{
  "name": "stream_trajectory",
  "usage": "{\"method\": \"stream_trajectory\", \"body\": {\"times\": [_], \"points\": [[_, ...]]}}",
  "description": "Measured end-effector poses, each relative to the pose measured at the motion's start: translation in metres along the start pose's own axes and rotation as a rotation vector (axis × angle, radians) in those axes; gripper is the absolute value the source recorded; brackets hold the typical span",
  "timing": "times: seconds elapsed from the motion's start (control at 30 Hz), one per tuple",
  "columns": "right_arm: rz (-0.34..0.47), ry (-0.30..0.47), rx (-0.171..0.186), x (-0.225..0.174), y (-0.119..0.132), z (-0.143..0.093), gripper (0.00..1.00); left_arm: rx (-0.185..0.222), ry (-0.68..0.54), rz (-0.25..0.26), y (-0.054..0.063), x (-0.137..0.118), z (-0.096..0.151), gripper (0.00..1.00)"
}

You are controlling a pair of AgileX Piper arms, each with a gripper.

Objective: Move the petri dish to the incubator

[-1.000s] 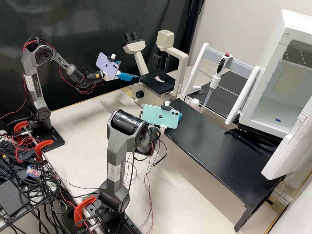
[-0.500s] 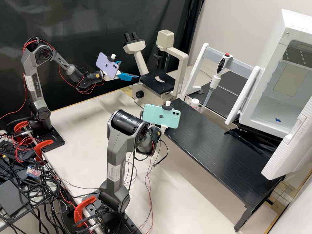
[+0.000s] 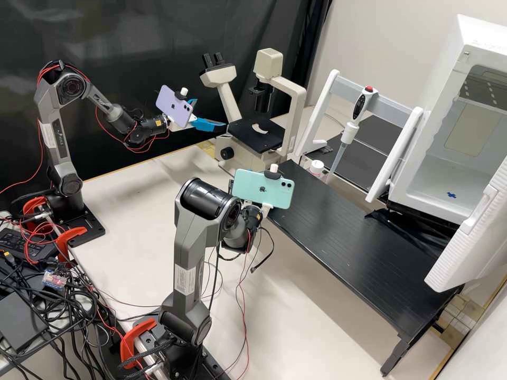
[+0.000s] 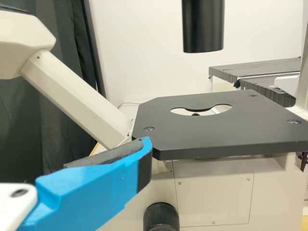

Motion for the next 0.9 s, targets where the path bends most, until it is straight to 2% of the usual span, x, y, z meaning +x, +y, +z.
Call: {"method": "stream_trajectory", "body": {"times": [0.23, 0.4, 0.67, 0.9], "points": [[0.022, -0.022, -0.001, -0.002, 0.007, 0.007, 0.0, 0.0, 0.0, 0.0, 0.0, 0.0, 0.0, 1.0], [0.082, -0.082, 0.007, -0.009, 0.025, 0.021, 0.0, 0.0, 0.0, 0.0, 0.0, 0.0, 0.0, 1.0], [0.225, -0.21, 0.084, -0.032, 0.066, 0.055, 0.0, 0.0, 0.0, 0.0, 0.0, 0.0, 0.0, 1.0], [0.353, -0.237, 0.116, -0.049, 0.109, 0.073, 0.0, 0.0, 0.0, 0.0, 0.0, 0.0, 0.0, 1.0]]}}
